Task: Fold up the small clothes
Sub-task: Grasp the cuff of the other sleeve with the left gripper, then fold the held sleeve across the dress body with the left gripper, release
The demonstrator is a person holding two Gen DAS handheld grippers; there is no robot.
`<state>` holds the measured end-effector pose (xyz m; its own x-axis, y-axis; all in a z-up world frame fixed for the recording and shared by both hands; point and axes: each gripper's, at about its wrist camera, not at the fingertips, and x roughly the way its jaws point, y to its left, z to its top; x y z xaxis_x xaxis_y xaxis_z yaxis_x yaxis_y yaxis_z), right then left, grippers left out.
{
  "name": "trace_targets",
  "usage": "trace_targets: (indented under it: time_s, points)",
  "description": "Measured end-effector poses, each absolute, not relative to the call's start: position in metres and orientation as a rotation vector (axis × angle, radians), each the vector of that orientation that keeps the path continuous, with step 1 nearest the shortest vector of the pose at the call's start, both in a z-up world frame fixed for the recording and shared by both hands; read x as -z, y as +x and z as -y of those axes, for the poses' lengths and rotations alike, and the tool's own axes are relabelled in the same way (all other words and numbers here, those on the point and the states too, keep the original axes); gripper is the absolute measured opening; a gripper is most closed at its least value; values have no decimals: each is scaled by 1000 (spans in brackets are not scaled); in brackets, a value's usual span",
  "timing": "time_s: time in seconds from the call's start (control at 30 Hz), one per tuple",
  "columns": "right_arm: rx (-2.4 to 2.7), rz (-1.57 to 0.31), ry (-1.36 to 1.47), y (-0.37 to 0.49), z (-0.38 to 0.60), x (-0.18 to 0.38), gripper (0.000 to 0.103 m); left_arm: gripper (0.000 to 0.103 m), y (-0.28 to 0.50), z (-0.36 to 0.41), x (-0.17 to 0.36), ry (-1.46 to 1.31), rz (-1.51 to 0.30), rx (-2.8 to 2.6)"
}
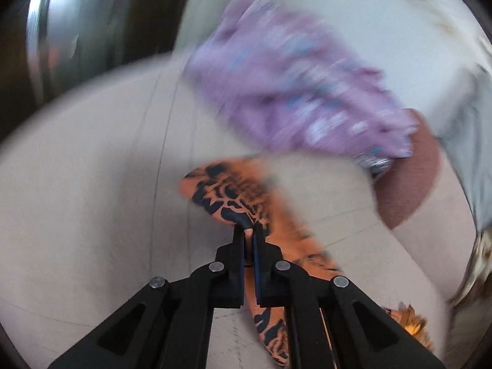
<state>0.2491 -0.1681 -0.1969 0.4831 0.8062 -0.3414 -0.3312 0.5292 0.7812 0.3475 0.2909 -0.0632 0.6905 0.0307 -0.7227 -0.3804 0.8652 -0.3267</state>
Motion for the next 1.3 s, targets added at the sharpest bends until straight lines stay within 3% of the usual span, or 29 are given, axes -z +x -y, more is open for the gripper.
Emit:
trace_targets:
  time_s: [0.23, 0.37, 0.43, 0.6, 0.67, 0.7, 0.73, 0.77, 0.9, 1.03, 1.3]
  points:
    - [-765, -784, 717, 250, 167, 194, 80, 4, 259, -212, -129, -276, -393, -26]
    - [-728, -823, 798, 252, 178, 182, 81, 4, 222, -130, -178, -167, -343, 164]
    - [-704, -754, 890, 241, 203, 167, 81, 4, 203, -86, -182, -126, -354, 252]
    - [-557, -592, 903, 194, 280, 127, 81, 5, 194, 40, -111, -19, -500, 443]
    - [-440, -552, 912, 173, 319, 123, 82, 19, 189, 84, -55, 34, -634, 547]
    - [-395, -549, 922, 166, 334, 125, 84, 38, 186, 105, -23, 72, -737, 610]
    - [-347, -560, 939, 158, 351, 130, 86, 48, 185, 116, 7, 107, -836, 637]
    - [-312, -579, 947, 155, 363, 135, 86, 48, 186, 122, 46, 152, -959, 628]
    - [-249, -651, 910, 150, 384, 145, 86, 50, 174, 74, 73, 124, -985, 490]
    - [-264, -674, 867, 167, 377, 145, 86, 72, 168, 0, 49, -27, -880, 373]
    - [-151, -903, 879, 234, 357, 181, 85, 72, 195, -89, 81, -157, -897, 92]
